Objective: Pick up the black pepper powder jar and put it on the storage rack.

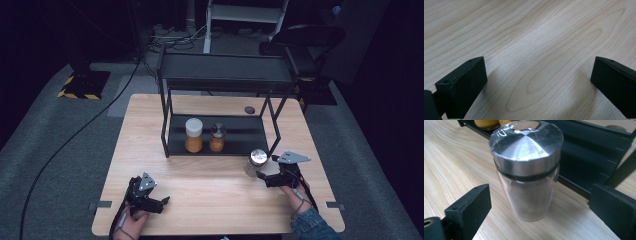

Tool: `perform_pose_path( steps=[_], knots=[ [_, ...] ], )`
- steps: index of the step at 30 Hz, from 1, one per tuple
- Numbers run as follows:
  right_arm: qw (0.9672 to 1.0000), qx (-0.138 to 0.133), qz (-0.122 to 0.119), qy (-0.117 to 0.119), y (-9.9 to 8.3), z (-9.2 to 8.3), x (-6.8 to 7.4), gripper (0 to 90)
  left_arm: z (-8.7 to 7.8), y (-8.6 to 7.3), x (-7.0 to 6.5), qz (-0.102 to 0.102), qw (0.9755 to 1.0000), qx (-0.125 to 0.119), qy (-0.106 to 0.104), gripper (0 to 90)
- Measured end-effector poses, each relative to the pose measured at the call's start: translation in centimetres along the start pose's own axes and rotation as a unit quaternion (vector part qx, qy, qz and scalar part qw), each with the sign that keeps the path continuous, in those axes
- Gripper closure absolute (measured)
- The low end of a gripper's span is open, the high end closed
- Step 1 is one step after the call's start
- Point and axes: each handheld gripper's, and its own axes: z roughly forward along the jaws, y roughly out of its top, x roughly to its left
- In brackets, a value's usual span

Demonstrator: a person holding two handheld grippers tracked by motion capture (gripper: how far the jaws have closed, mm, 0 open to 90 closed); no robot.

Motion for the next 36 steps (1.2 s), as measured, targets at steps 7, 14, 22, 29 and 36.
perform_pose_path(
  steps=[7, 14, 22, 29, 36],
  knots=[
    [0.9999, 0.003, -0.007, 0.008, 0.7, 1.0, 0.0, 5.4, 0.0, 0.0, 0.0, 0.0, 1.0, 0.0, 0.0, 0.7],
    [0.9997, 0.007, -0.018, 0.016, 1.3, 2.0, 0.0, 11.8, 0.0, 0.0, 0.0, 0.0, 1.0, 0.0, 0.0, 0.7],
    [0.9993, 0.016, -0.03, 0.016, 1.6, 2.5, 0.3, 29.8, 0.0, 0.0, 0.0, 0.0, 1.0, 0.0, 0.0, 0.7],
    [0.999, 0.03, -0.032, 0.012, 2.4, 2.5, 0.4, 31.2, 0.0, 0.0, 0.0, 0.0, 1.0, 0.0, 0.0, 0.6],
    [0.9989, 0.033, -0.028, 0.015, 3.2, 1.9, 0.4, 31.2, 0.0, 0.0, 0.0, 0.0, 1.0, 0.0, 0.0, 0.7]
  ],
)
